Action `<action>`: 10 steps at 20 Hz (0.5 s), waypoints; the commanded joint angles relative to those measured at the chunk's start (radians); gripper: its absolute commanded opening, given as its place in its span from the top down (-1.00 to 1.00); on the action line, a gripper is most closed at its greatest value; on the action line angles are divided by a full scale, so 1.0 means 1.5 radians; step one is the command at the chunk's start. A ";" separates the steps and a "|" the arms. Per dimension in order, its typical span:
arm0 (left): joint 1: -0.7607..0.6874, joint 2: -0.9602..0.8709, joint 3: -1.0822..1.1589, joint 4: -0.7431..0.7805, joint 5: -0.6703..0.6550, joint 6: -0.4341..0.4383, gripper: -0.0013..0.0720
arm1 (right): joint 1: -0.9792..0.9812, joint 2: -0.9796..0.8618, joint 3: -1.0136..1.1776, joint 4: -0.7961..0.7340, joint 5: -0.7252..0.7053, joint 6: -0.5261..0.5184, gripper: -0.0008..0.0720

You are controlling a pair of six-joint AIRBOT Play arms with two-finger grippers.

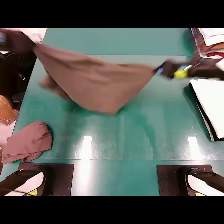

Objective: Fold the shirts.

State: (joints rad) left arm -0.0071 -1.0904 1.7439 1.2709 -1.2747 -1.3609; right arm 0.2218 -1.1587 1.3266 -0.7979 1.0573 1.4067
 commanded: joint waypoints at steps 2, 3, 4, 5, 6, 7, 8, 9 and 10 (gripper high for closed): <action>0.001 0.141 0.086 -0.033 0.002 -0.001 0.89 | -0.059 0.142 0.172 -0.081 0.054 0.016 0.93; 0.001 0.161 0.098 -0.036 0.002 -0.001 0.89 | -0.071 0.161 0.197 -0.099 0.061 0.026 0.93; 0.001 0.175 0.109 -0.041 0.002 -0.002 0.89 | -0.084 0.176 0.226 -0.116 0.074 0.036 0.93; 0.001 0.182 0.118 -0.047 0.002 -0.003 0.89 | -0.097 0.185 0.252 -0.127 0.088 0.041 0.93; 0.001 0.183 0.130 -0.052 -0.003 -0.005 0.89 | -0.112 0.189 0.279 -0.134 0.102 0.047 0.93; 0.001 0.183 0.132 -0.057 -0.002 -0.008 0.89 | -0.125 0.185 0.304 -0.134 0.112 0.047 0.93; 0.001 0.178 0.132 -0.062 -0.006 -0.014 0.89 | -0.138 0.175 0.329 -0.133 0.130 0.047 0.93; 0.000 0.163 0.131 -0.075 -0.018 -0.018 0.89 | -0.145 0.159 0.349 -0.133 0.152 0.048 0.93; 0.000 0.144 0.129 -0.090 -0.036 -0.018 0.89 | -0.146 0.134 0.366 -0.133 0.181 0.061 0.93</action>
State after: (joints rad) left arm -0.0071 -0.8509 1.9251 1.1801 -1.2892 -1.3750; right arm 0.0380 -0.9245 1.7813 -0.9741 1.2343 1.4689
